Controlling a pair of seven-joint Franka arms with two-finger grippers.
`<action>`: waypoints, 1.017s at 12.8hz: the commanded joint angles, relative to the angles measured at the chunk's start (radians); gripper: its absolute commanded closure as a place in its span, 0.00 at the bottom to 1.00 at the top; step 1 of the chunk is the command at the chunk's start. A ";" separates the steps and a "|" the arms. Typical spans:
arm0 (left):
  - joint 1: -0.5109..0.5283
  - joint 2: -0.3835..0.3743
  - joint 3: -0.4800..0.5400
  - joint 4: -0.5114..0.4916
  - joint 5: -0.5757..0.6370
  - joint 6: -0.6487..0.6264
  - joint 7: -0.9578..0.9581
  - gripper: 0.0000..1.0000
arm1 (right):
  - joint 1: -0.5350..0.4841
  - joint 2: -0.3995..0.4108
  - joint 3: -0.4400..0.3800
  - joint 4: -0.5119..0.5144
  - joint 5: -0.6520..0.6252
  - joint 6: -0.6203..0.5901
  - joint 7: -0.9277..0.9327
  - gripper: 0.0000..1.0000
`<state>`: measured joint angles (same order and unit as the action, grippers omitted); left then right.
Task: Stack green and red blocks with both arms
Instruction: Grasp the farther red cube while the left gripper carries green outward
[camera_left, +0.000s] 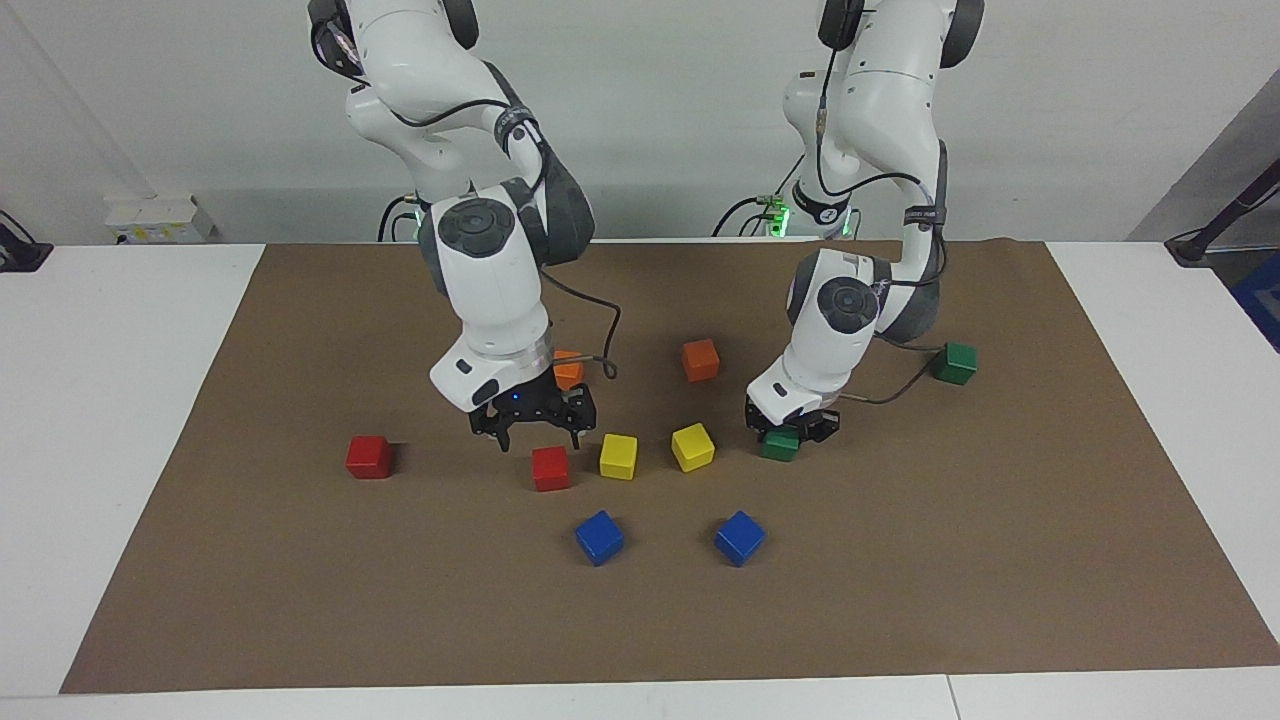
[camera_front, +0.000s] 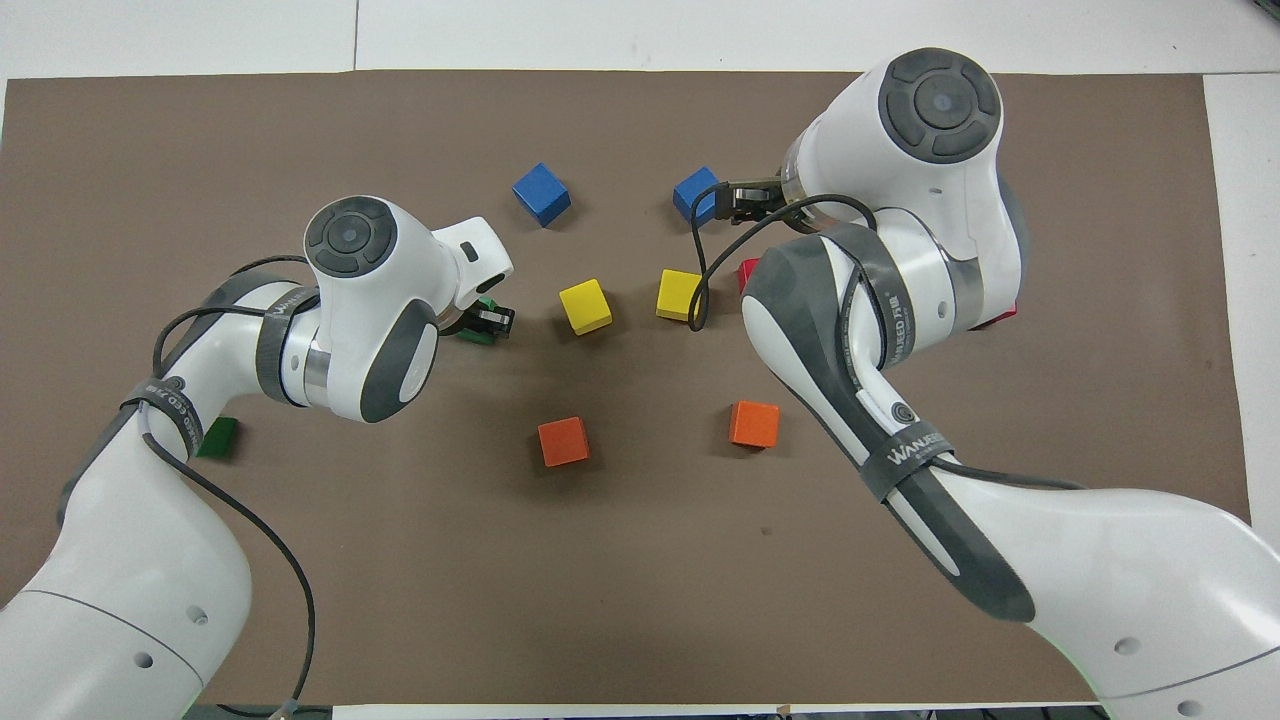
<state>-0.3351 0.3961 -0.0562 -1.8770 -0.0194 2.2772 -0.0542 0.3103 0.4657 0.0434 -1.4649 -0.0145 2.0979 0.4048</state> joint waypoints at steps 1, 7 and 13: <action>0.004 -0.026 0.015 0.012 0.016 -0.053 -0.025 1.00 | 0.004 0.033 0.000 0.011 -0.010 0.036 0.036 0.01; 0.178 -0.273 0.012 0.024 0.003 -0.332 0.010 1.00 | 0.001 0.018 0.000 -0.138 -0.012 0.088 -0.050 0.00; 0.394 -0.384 0.015 -0.045 0.004 -0.440 0.403 1.00 | -0.008 0.014 -0.002 -0.187 -0.010 0.088 -0.119 0.00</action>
<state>-0.0035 0.0564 -0.0326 -1.8605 -0.0194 1.8420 0.2412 0.3091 0.5049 0.0376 -1.6125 -0.0199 2.1608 0.3062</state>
